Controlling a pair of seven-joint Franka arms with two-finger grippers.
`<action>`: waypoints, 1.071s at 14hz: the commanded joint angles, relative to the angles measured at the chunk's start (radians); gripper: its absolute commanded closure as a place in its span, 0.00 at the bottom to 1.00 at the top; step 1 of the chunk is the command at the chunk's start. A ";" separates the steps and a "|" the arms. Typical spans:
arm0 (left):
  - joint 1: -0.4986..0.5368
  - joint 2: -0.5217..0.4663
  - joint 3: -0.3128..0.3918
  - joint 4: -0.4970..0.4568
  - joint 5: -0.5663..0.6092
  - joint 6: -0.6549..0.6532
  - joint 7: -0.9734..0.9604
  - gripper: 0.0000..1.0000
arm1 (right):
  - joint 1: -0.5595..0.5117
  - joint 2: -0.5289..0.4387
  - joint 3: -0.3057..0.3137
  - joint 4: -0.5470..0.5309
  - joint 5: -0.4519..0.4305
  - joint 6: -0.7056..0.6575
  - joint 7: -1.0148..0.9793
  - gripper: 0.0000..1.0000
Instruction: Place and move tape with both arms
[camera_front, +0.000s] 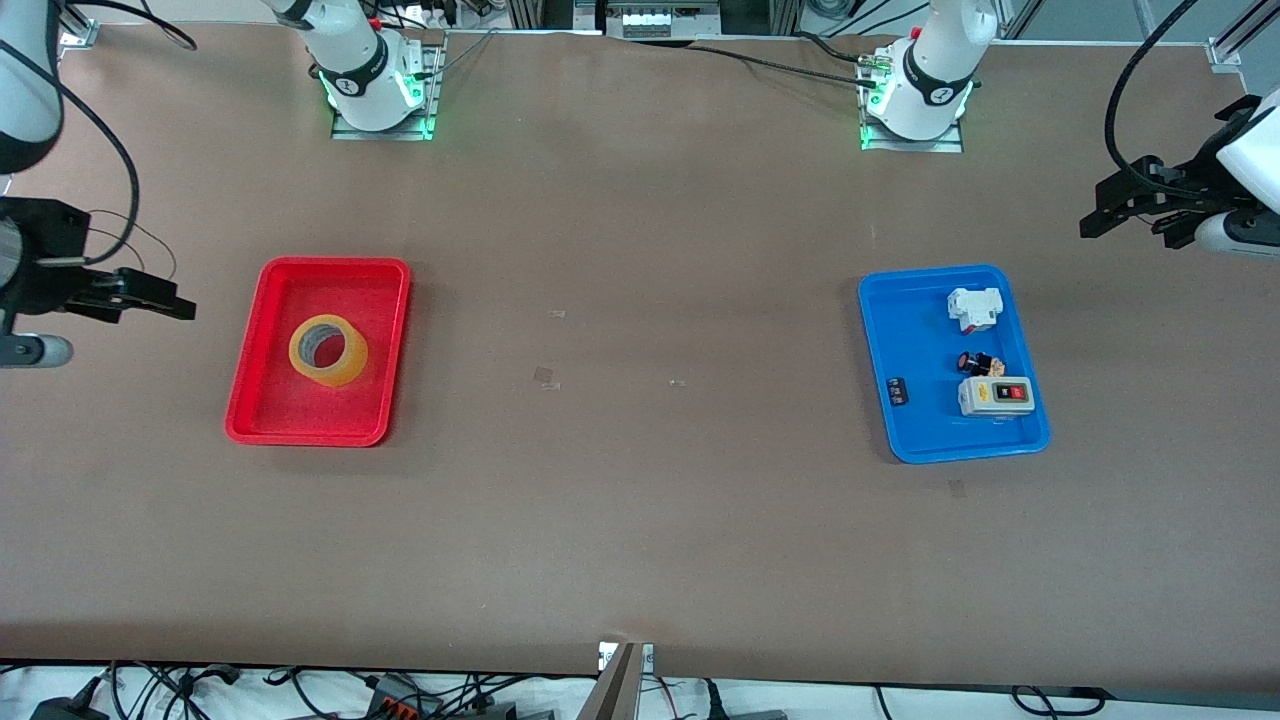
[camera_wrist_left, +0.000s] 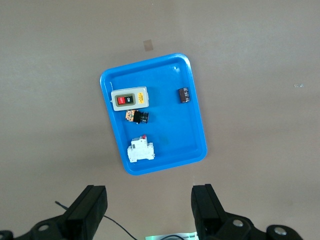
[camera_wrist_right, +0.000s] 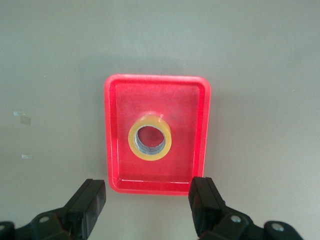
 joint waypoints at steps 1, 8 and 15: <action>0.003 0.001 -0.007 0.022 -0.016 -0.009 -0.029 0.00 | -0.004 0.037 0.008 0.076 0.006 -0.022 0.024 0.00; 0.005 -0.003 -0.005 0.022 -0.016 -0.014 -0.030 0.00 | -0.019 0.037 0.022 0.121 0.008 -0.012 0.048 0.00; 0.003 0.001 -0.007 0.020 -0.016 -0.020 -0.031 0.00 | -0.088 0.022 0.086 0.102 0.005 0.016 0.042 0.00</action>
